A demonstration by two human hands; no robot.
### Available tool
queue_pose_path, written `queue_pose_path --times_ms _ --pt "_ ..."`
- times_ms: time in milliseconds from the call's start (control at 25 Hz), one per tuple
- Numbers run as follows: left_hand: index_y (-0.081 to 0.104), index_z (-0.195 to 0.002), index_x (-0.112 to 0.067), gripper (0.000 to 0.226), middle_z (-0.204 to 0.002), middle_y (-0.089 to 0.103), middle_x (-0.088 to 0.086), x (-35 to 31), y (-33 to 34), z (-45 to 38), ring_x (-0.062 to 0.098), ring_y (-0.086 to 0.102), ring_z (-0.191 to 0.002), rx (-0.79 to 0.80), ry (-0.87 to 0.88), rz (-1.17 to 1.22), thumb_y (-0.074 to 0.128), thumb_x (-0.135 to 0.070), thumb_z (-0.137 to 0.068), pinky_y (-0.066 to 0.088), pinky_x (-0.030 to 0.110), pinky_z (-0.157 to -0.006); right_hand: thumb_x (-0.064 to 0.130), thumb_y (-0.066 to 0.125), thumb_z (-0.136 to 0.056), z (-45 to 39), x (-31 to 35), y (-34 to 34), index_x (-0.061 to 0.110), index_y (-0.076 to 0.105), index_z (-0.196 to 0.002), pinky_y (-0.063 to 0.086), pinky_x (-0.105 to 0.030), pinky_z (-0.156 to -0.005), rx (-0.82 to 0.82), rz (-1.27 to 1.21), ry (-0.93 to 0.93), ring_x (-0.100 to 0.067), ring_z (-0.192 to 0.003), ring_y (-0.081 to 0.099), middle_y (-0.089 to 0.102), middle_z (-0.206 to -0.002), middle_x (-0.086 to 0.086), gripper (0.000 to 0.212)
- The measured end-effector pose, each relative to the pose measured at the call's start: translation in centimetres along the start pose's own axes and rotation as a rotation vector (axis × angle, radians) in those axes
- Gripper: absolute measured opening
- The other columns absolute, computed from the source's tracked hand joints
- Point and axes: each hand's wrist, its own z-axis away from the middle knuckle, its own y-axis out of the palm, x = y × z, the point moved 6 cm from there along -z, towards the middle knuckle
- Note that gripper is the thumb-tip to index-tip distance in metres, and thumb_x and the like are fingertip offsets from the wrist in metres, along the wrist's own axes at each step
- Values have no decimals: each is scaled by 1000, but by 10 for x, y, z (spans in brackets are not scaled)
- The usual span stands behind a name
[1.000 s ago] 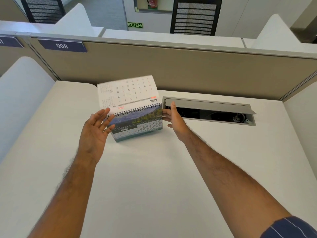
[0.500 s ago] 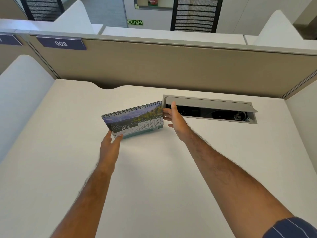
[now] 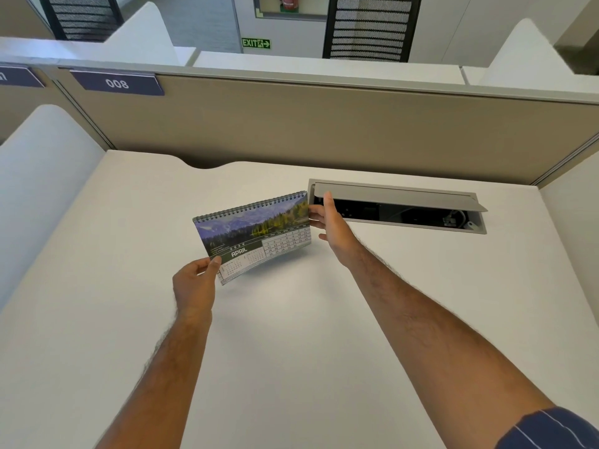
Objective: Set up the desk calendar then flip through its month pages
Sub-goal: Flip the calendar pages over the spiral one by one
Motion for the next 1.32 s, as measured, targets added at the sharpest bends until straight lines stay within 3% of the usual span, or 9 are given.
queue_pose_path --times_ms 160,240,360,480,680,880,1040,1200,1320 --pt "74 -121 -12 25 -113 82 8 -2 8 3 26 74 -109 211 -36 83 74 -28 -102 62 36 -95 61 8 -106 0 2 0 32 70 -106 25 -52 -115 0 11 6 -6 -107 61 70 -110 12 69" --pt "72 -129 -16 31 -118 83 6 -4 9 5 26 77 -112 310 -49 145 73 -30 -102 61 43 -100 62 7 -105 -1 2 -2 29 70 -110 25 -55 -117 -1 20 8 -10 -109 61 70 -113 8 71" --pt "78 -123 -14 33 -116 83 9 -16 6 9 25 80 -105 421 35 244 62 -39 -107 62 39 -89 63 7 -105 -2 1 -1 27 71 -112 24 -59 -119 -5 13 13 -5 -106 61 71 -112 9 73" --pt "84 -113 -20 39 -107 84 5 -33 -3 10 19 80 -94 414 45 379 56 -48 -108 64 29 -75 64 9 -105 -3 0 -1 22 71 -120 25 -60 -119 -19 -3 28 -11 -113 63 73 -117 6 76" --pt "78 -122 -23 54 -122 81 7 -66 -9 2 23 76 -110 416 27 589 43 -62 -108 63 39 -92 63 10 -105 1 0 0 31 74 -113 25 -52 -118 22 -14 -7 -10 -115 62 72 -117 11 72" --pt "65 -145 -26 56 -132 78 8 -90 -3 -7 20 76 -107 436 65 489 39 -61 -109 63 37 -95 62 7 -105 1 2 -1 32 70 -113 28 -45 -108 26 19 -27 -8 -109 60 69 -114 10 70" --pt "59 -149 -24 60 -130 79 7 -92 3 -13 18 77 -102 444 63 453 44 -64 -107 63 36 -90 62 8 -105 -2 1 0 37 69 -104 29 -44 -107 14 17 -20 1 -104 59 69 -108 16 66" --pt "57 -150 -22 61 -128 80 5 -78 3 -18 17 77 -102 439 32 435 49 -63 -105 63 34 -88 63 9 -105 -4 -2 -1 36 69 -104 28 -48 -111 2 16 -6 0 -104 59 70 -109 16 66" --pt "62 -143 -20 52 -111 81 2 -67 -2 -20 17 74 -93 351 42 498 56 -55 -106 62 34 -86 62 9 -105 -4 -3 -1 36 70 -104 27 -47 -110 4 19 -5 -1 -105 60 70 -110 15 66"
